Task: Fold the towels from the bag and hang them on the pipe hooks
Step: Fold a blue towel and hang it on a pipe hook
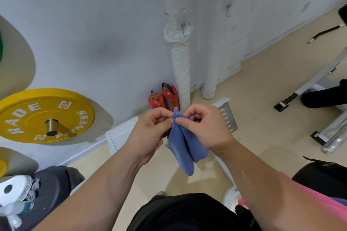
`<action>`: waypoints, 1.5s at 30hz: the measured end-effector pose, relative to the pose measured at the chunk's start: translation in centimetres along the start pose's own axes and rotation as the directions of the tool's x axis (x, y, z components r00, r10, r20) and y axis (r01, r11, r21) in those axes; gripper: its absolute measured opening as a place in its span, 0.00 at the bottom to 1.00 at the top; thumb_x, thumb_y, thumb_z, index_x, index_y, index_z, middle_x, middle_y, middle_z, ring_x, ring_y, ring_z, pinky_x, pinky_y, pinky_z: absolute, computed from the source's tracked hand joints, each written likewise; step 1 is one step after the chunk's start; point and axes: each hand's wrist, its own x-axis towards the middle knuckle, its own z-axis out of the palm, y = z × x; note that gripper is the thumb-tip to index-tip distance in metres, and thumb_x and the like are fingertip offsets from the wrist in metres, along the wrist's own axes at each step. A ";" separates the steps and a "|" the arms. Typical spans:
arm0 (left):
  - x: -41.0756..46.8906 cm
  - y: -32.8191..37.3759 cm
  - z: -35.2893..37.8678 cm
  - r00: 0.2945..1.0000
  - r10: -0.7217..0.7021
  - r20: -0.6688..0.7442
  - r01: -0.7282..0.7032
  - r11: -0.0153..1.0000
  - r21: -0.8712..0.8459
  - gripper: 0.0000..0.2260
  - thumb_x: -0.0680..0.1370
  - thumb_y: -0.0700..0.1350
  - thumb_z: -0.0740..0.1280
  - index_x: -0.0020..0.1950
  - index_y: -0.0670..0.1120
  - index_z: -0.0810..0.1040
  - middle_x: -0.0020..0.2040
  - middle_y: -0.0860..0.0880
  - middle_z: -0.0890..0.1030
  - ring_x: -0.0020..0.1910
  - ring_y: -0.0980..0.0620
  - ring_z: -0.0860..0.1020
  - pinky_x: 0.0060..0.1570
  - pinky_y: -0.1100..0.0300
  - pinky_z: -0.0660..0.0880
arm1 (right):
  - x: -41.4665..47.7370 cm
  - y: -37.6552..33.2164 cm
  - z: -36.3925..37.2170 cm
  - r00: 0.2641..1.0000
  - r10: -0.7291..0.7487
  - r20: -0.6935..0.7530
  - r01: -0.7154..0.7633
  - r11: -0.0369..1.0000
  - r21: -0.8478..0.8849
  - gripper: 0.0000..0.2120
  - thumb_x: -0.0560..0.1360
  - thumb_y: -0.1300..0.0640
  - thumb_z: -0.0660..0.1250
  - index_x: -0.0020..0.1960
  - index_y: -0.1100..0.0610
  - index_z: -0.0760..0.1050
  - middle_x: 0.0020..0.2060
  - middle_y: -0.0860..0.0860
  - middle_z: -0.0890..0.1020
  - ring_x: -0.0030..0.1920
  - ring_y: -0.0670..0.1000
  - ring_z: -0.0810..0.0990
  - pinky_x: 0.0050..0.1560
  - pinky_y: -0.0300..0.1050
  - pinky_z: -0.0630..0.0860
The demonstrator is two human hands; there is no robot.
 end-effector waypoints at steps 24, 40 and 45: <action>1.8 3.3 -0.5 0.913 0.220 -0.343 -0.188 0.974 0.127 0.09 0.79 0.38 0.71 0.40 0.47 0.85 0.37 0.49 0.85 0.38 0.54 0.81 0.43 0.61 0.79 | 1.9 1.8 -3.4 0.971 -0.178 0.159 0.236 0.821 -0.520 0.10 0.72 0.54 0.75 0.43 0.43 0.75 0.33 0.43 0.76 0.41 0.46 0.74 0.41 0.39 0.68; 5.1 3.9 -9.9 0.740 0.234 -0.630 -0.104 0.966 0.236 0.05 0.82 0.45 0.68 0.49 0.45 0.82 0.41 0.50 0.81 0.42 0.52 0.75 0.47 0.56 0.76 | 6.5 1.1 -10.7 0.955 -0.269 0.126 0.274 0.633 -0.724 0.13 0.78 0.52 0.71 0.37 0.57 0.80 0.48 0.49 0.79 0.47 0.50 0.77 0.51 0.44 0.72; 4.9 4.1 -8.5 0.800 0.229 -0.555 -0.139 0.970 0.199 0.06 0.82 0.43 0.68 0.52 0.41 0.82 0.43 0.45 0.83 0.43 0.50 0.78 0.48 0.55 0.79 | 6.4 -1.4 -11.5 0.977 -0.156 -0.144 0.093 0.925 -0.368 0.14 0.73 0.59 0.76 0.34 0.58 0.74 0.28 0.52 0.72 0.34 0.51 0.69 0.37 0.46 0.65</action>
